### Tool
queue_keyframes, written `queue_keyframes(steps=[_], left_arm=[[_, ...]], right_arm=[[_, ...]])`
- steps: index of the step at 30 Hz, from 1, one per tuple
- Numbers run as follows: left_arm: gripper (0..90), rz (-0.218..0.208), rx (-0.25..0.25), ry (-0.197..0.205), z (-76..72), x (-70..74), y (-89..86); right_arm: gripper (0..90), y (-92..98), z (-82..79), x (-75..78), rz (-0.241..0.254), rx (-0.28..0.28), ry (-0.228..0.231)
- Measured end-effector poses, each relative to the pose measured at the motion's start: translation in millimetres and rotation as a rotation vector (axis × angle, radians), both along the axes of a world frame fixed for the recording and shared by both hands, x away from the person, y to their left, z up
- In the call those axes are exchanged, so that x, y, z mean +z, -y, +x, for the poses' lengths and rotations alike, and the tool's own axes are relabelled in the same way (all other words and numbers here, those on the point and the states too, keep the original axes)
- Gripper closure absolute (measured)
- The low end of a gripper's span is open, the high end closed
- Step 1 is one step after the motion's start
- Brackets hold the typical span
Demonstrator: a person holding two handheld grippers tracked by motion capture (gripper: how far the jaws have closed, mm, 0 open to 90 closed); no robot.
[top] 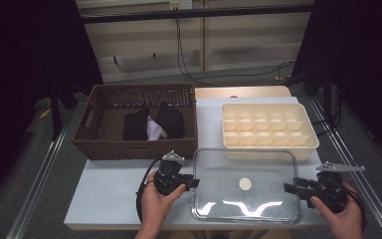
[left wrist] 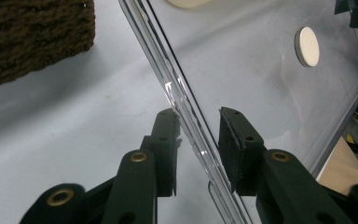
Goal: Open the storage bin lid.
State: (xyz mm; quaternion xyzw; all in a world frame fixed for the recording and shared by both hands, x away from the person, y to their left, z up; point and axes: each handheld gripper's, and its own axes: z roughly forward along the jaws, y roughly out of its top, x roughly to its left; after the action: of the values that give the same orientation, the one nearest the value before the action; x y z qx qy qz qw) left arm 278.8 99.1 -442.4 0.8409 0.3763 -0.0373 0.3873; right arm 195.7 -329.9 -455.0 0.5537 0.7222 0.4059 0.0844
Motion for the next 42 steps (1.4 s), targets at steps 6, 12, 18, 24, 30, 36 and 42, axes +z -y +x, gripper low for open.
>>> queue_keyframes(steps=[6,12,18,24,30,36,42], left_arm=[[67.2,0.010,-0.001,0.006,-1.2,0.1,1.2],[67.2,0.011,-0.008,-0.004,-0.3,-1.1,0.8],[66.8,0.014,-0.006,-0.016,1.2,-4.3,1.0],[66.2,0.019,-0.004,-0.022,1.6,-5.4,1.3],[65.8,0.023,-0.001,-0.034,2.3,-8.1,0.0],[65.7,0.023,0.006,-0.039,0.9,-8.5,-1.0],[65.1,0.027,0.005,-0.044,-1.1,-9.9,-3.0]], right_arm=[[45.7,-0.6,-0.3,0.2,-0.005,0.000,-0.002],[45.4,-1.4,-1.1,0.2,-0.010,-0.003,-0.008],[45.4,-0.8,1.0,-1.5,-0.005,-0.001,-0.015],[44.8,-0.6,3.2,-3.5,0.001,0.000,-0.029],[43.6,-1.7,5.7,-5.7,-0.005,-0.001,-0.032],[43.0,-3.8,4.9,-6.5,-0.014,0.001,-0.032],[42.9,-4.8,6.1,-8.4,-0.009,0.006,-0.041]])
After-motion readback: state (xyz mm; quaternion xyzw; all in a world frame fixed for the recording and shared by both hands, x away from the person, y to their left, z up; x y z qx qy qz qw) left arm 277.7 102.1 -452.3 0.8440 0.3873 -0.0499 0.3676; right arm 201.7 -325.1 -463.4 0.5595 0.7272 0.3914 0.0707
